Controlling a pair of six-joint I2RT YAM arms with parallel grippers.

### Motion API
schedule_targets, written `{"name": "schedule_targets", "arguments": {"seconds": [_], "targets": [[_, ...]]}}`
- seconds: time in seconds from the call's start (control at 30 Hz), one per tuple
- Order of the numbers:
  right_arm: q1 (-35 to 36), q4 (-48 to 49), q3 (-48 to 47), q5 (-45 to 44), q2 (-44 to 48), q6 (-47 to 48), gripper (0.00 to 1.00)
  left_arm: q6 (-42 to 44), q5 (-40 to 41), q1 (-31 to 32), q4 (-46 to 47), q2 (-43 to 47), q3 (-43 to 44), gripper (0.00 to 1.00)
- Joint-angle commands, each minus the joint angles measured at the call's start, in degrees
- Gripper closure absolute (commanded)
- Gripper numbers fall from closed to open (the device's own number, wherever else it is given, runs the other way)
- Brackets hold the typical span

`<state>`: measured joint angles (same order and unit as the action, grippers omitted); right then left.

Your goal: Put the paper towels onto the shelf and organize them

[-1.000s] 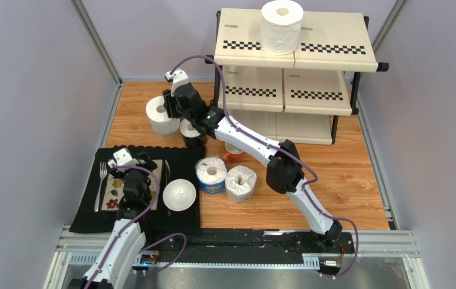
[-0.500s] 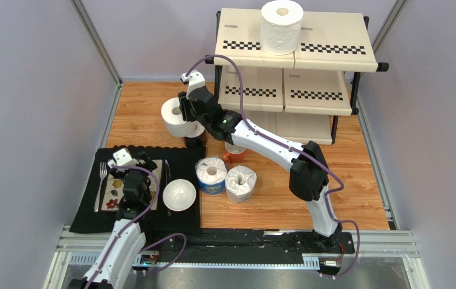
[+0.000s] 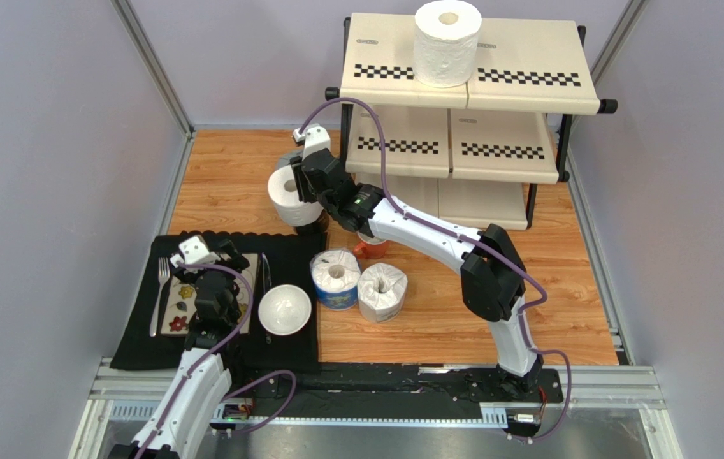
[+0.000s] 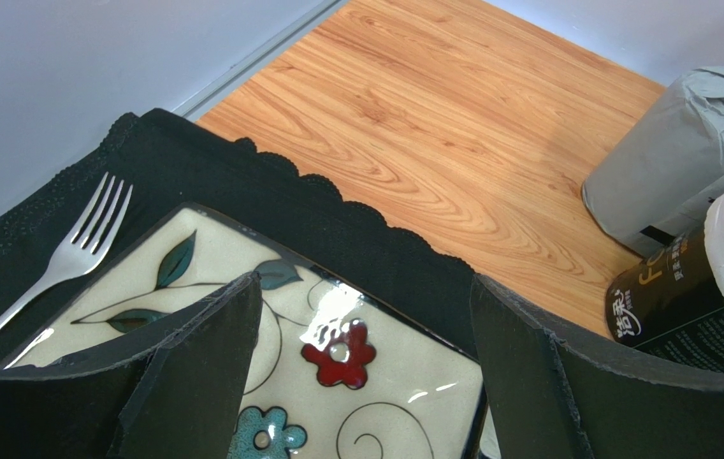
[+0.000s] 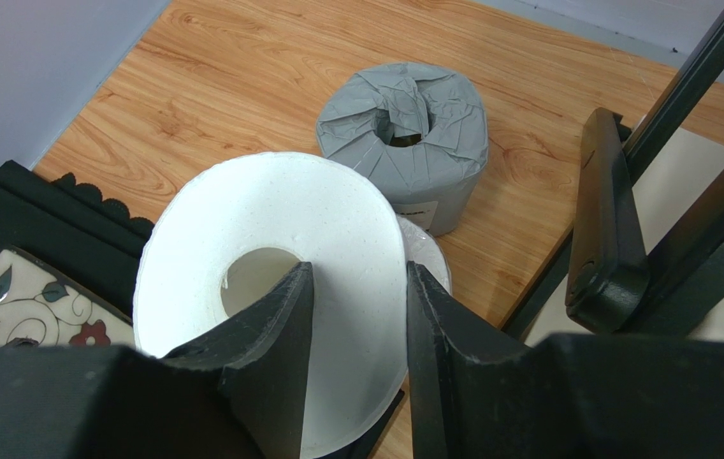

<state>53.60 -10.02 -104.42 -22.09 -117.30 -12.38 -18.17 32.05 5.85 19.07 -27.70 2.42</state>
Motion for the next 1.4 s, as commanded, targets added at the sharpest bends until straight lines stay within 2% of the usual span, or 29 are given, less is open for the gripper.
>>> {"name": "schedule_targets", "arguments": {"seconds": [0.0, 0.17, 0.37, 0.8, 0.9, 0.93, 1.0, 1.03, 1.13, 1.37], "targets": [[0.10, 3.25, -2.01, -2.79, 0.58, -0.10, 0.60, -0.90, 0.20, -0.31, 1.41, 0.11, -14.90, 0.12], [-0.08, 2.11, -2.45, -2.96, -0.12, -0.27, 0.51, -0.90, 0.29, -0.31, 1.50, 0.11, -14.89, 0.12], [-0.61, 0.18, -3.24, -2.00, -1.27, -1.24, 0.46, -0.90, 0.29, -0.31, 1.50, -0.07, -14.90, 0.12], [-0.69, -3.25, -5.44, 1.08, -3.82, -1.59, 0.46, -0.90, 0.29, -0.31, 1.50, -0.07, -14.90, 0.12], [-0.78, -3.51, -5.53, 1.34, -3.91, -1.68, 0.58, -0.90, 0.38, -0.31, 1.58, -0.16, -14.90, 0.12], [-0.69, -3.51, -5.44, 1.43, -3.82, -1.59, 0.69, -0.90, 0.29, -0.31, 1.58, -0.16, -14.90, 0.12], [-0.87, -3.51, -5.27, 1.26, -3.56, -1.59, 0.79, -0.90, 0.29, -0.31, 1.50, -0.16, -14.90, 0.12], [-0.87, -3.51, -5.27, 1.17, -3.38, -1.59, 0.88, -0.90, 0.38, -0.31, 1.50, -0.16, -14.90, 0.12], [-0.87, -3.60, -5.53, 1.52, -2.41, -1.24, 0.93, -0.90, 0.29, -0.31, 1.50, -0.07, -14.81, 0.12], [-0.87, -4.83, -10.70, 3.80, 0.22, -0.71, 0.93, -0.90, 0.38, -0.31, 1.50, -0.16, -14.89, 0.12]]}}
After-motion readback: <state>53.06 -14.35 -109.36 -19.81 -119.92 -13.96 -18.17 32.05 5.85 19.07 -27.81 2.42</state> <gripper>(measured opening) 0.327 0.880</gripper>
